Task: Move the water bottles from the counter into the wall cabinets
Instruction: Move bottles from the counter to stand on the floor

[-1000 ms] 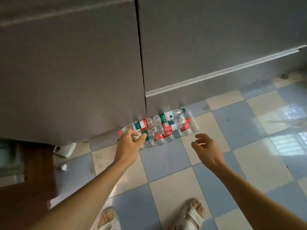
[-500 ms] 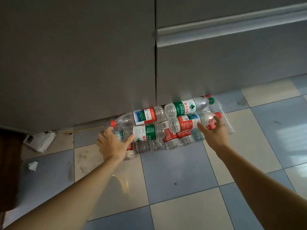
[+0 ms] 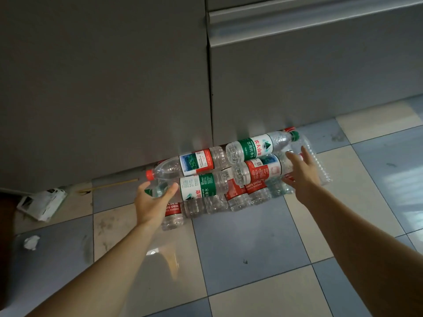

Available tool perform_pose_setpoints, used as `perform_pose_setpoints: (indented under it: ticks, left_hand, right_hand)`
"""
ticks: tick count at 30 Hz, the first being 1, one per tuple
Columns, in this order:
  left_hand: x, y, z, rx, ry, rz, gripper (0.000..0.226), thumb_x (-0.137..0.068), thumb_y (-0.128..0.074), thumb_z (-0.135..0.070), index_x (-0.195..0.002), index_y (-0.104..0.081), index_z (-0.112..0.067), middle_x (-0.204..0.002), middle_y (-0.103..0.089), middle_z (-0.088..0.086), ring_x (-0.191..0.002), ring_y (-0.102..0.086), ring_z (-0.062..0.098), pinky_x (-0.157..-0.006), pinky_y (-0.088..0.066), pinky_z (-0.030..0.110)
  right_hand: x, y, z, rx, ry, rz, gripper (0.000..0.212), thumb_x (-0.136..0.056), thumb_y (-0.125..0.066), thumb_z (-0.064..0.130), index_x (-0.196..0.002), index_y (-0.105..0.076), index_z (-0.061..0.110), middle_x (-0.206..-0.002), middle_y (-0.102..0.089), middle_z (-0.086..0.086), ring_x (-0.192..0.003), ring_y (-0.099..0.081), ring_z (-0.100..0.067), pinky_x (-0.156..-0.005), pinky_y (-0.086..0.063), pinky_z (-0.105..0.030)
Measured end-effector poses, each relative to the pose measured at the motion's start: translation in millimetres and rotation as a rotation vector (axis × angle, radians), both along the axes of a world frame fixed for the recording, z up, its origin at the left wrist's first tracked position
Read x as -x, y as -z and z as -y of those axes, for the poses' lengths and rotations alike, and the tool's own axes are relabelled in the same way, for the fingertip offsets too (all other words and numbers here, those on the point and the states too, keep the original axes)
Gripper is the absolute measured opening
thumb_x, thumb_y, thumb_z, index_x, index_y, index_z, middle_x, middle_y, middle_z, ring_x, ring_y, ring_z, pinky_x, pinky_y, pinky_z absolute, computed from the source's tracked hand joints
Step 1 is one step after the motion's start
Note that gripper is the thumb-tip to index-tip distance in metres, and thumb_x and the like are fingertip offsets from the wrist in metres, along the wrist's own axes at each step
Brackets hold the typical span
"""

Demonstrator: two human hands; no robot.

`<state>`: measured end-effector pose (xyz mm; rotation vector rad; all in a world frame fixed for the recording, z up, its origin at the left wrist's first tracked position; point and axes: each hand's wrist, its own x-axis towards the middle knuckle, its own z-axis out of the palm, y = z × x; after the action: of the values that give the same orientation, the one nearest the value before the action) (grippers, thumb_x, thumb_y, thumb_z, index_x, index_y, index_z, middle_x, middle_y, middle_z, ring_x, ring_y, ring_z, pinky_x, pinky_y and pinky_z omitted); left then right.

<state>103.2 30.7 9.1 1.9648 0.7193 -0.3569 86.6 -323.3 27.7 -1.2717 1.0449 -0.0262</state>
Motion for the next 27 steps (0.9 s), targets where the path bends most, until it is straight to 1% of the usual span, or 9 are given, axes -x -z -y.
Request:
perform_pose_setpoints:
  ticks: [3,6,8,13,15,17,21,24,27]
  left_hand:
    - [4.4,-4.3,2.6,0.011,-0.091,0.066,0.047,-0.092,-0.068,-0.047,-0.131,-0.053,-0.026,-0.13,-0.059,0.002,-0.117,-0.059,0.025,-0.102,-0.05,0.048]
    - [7.4,-14.3,6.5,0.097,-0.175,0.166,0.013,-0.101,-0.058,-0.024,-0.112,-0.061,-0.029,-0.106,-0.068,0.005,-0.106,-0.066,0.028,-0.098,-0.054,0.049]
    - [6.5,-24.0,9.8,0.082,-0.155,0.227,0.018,-0.101,-0.059,-0.02,-0.103,-0.064,-0.037,-0.106,-0.069,0.003,-0.106,-0.067,0.027,-0.095,-0.056,0.045]
    - [0.0,-56.7,20.3,0.117,-0.037,0.332,0.017,-0.097,-0.065,-0.018,-0.098,-0.068,-0.034,-0.109,-0.07,0.0,-0.106,-0.066,0.022,-0.098,-0.054,0.049]
    - [-1.5,-71.8,26.9,0.068,0.085,0.393,0.014,-0.095,-0.067,-0.018,-0.103,-0.069,-0.029,-0.105,-0.069,-0.01,-0.102,-0.064,0.008,-0.097,-0.054,0.04]
    - [-3.1,-86.8,36.1,0.034,0.21,0.447,0.014,-0.094,-0.068,-0.019,-0.105,-0.069,-0.026,-0.105,-0.067,-0.015,-0.098,-0.06,-0.005,-0.091,-0.051,0.026]
    - [-4.8,-113.0,60.5,-0.004,0.475,0.515,0.019,-0.09,-0.073,-0.016,-0.108,-0.07,-0.022,-0.108,-0.064,-0.011,-0.1,-0.056,-0.009,-0.083,-0.043,0.007]
    - [-4.4,-129.0,85.0,0.0,0.691,0.532,0.023,-0.087,-0.076,-0.015,-0.104,-0.068,-0.028,-0.106,-0.062,-0.015,-0.1,-0.054,-0.014,-0.079,-0.04,0.0]
    - [-0.1,-136.1,110.7,0.035,0.933,0.47,0.025,-0.085,-0.079,-0.017,-0.102,-0.067,-0.03,-0.105,-0.061,-0.017,-0.099,-0.056,-0.005,-0.081,-0.042,0.007]
  right_hand:
    - [-5.1,-2.2,8.0,-0.09,0.092,0.012,0.052,-0.098,-0.063,0.024,-0.147,-0.048,0.024,-0.142,-0.055,-0.015,-0.113,-0.065,-0.033,-0.092,-0.055,-0.046]
    - [-8.3,-3.8,6.4,-0.038,0.202,0.0,0.019,-0.097,-0.065,0.021,-0.115,-0.062,0.023,-0.121,-0.064,-0.01,-0.11,-0.064,-0.029,-0.093,-0.055,-0.044]
    - [-10.7,-5.4,4.6,0.036,0.334,-0.036,0.023,-0.092,-0.07,0.014,-0.097,-0.051,0.026,-0.107,-0.061,-0.008,-0.095,-0.062,-0.024,-0.086,-0.054,-0.04]
    - [-7.7,-26.9,11.9,-0.114,0.395,0.05,0.061,-0.085,-0.077,0.009,-0.137,-0.044,0.012,-0.121,-0.058,-0.018,-0.096,-0.07,-0.029,-0.081,-0.062,-0.042]
    - [-3.1,-42.6,13.1,-0.146,0.301,0.106,0.059,-0.085,-0.078,0.009,-0.138,-0.051,0.008,-0.123,-0.063,-0.018,-0.099,-0.072,-0.031,-0.083,-0.062,-0.042]
    - [2.0,-62.5,8.0,-0.057,0.181,0.122,0.045,-0.085,-0.079,0.012,-0.126,-0.063,0.008,-0.116,-0.069,-0.012,-0.1,-0.072,-0.029,-0.085,-0.061,-0.039]
    - [20.1,-105.8,-2.8,0.265,-0.091,0.175,0.027,-0.077,-0.084,0.012,-0.096,-0.07,0.024,-0.097,-0.073,0.003,-0.092,-0.071,-0.015,-0.088,-0.056,-0.029]
    - [43.1,-132.3,-0.7,0.41,-0.254,0.26,0.033,-0.073,-0.086,0.005,-0.093,-0.068,0.026,-0.094,-0.072,0.003,-0.089,-0.069,-0.015,-0.08,-0.056,-0.021]
    - [66.4,-139.9,1.2,0.552,-0.385,0.211,0.033,-0.073,-0.087,0.006,-0.092,-0.065,0.023,-0.092,-0.068,0.008,-0.085,-0.063,-0.008,-0.068,-0.05,-0.011]
